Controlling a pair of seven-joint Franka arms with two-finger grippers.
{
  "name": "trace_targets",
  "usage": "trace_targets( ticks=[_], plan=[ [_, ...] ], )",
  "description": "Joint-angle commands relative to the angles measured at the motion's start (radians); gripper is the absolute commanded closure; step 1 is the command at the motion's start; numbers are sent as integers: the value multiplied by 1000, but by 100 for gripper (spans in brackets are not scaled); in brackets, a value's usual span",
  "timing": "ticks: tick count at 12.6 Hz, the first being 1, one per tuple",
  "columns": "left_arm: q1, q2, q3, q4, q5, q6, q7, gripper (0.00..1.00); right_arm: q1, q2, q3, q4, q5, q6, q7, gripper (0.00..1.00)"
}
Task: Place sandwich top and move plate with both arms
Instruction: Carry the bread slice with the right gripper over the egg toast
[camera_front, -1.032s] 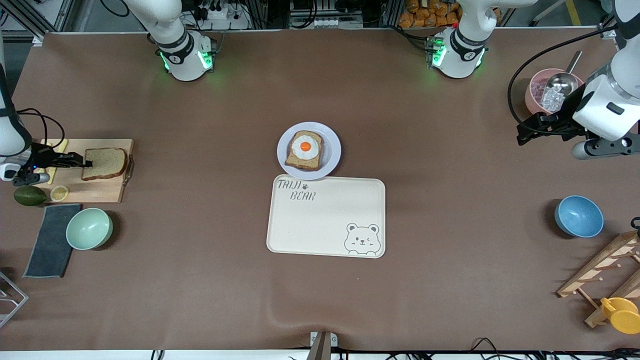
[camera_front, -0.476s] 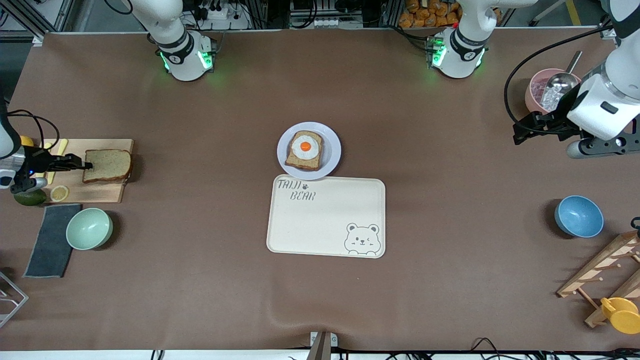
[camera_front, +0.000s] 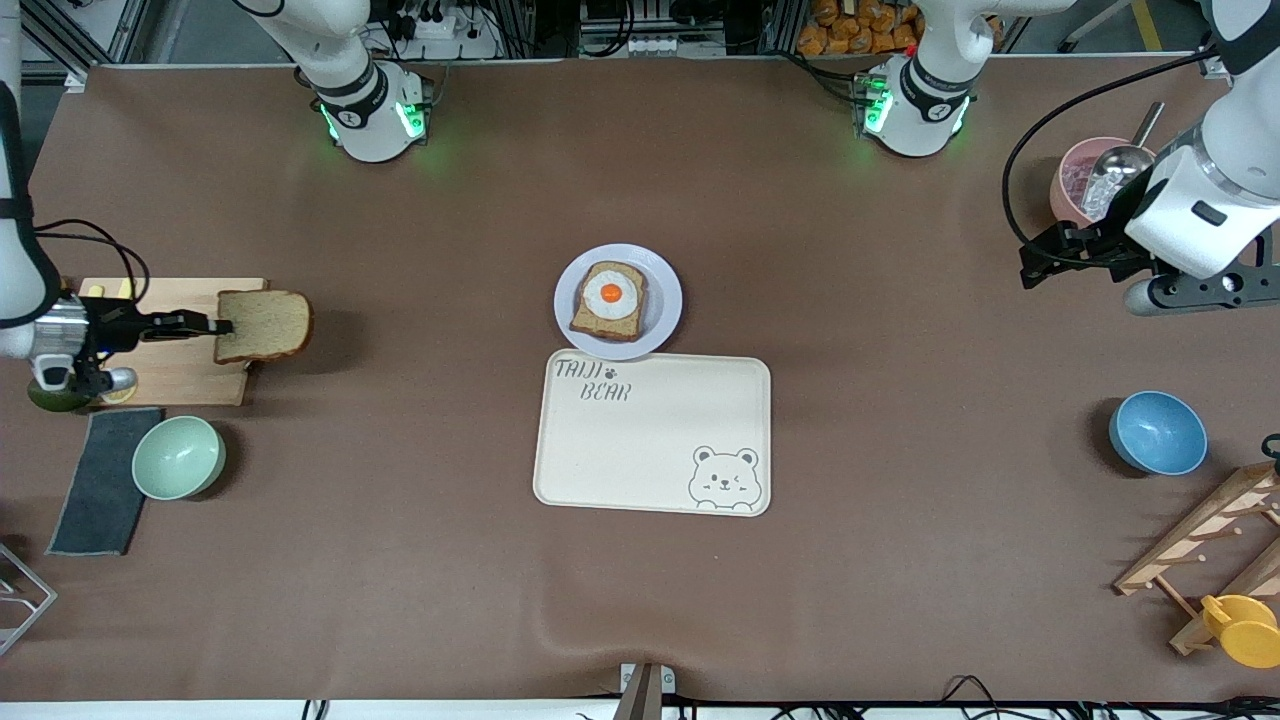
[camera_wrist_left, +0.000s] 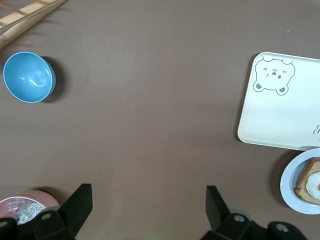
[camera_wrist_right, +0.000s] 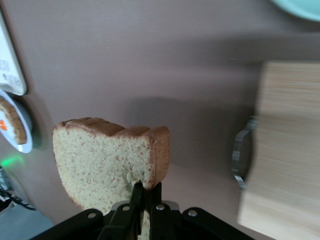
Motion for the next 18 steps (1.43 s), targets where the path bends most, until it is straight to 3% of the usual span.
trace_targets(
  ticks=[1,11,18],
  plan=[
    [2,-6,-12,3,16,4,-13,0,126,-50,-8,-19,24,-14,130,100],
    [-1,17,-20,-2,15,7,-15,0,523,-67,-11,-24,195,104,394,100],
    [0,43,-21,3,12,13,-18,0,728,-41,-10,-126,328,354,422,100]
  ],
)
